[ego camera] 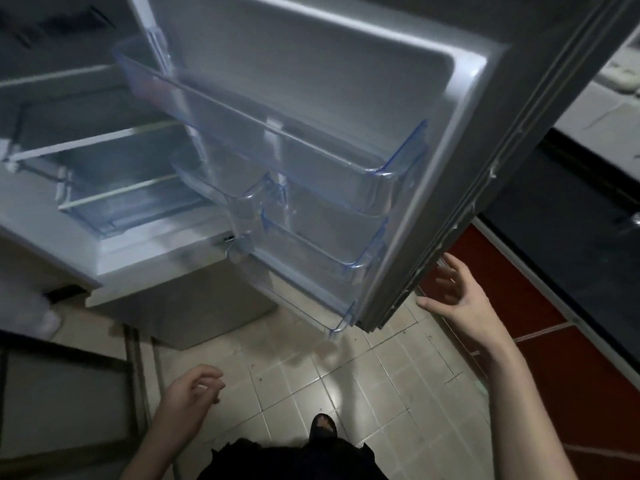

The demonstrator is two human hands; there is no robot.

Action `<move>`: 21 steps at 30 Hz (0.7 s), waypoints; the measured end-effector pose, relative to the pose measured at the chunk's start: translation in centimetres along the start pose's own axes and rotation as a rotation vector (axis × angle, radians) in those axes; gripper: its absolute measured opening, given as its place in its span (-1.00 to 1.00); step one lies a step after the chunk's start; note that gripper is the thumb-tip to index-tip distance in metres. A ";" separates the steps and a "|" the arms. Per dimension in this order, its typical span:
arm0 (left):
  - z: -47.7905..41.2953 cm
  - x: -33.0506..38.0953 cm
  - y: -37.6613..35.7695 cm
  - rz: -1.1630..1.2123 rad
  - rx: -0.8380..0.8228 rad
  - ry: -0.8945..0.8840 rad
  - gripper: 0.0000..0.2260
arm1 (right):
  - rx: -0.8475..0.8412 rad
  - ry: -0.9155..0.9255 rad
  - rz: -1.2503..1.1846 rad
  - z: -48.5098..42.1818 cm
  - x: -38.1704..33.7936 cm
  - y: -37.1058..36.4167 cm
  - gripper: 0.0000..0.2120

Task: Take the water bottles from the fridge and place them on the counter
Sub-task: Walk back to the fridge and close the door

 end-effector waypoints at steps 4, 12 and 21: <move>-2.0 1.5 -0.3 -0.003 -0.049 -0.051 -0.84 | -0.001 0.056 -0.117 0.2 -2.8 -2.5 -0.10; -3.9 2.6 1.5 -0.043 -0.168 -0.175 -0.81 | 0.280 0.029 -0.123 3.3 -3.6 -4.6 -0.37; -3.8 -1.5 6.2 -0.016 -0.196 -0.190 -0.67 | 0.391 -0.046 -0.071 10.6 -5.3 -10.4 -0.38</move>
Point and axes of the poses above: each hand's wrist, its own z-axis away from the middle knuckle, its own y-axis out of the back of the hand, x = y × z, the point moved 10 cm from there along -z, towards the middle knuckle, and after that the axes turned 6 degrees about x, right-handed, at the moved point
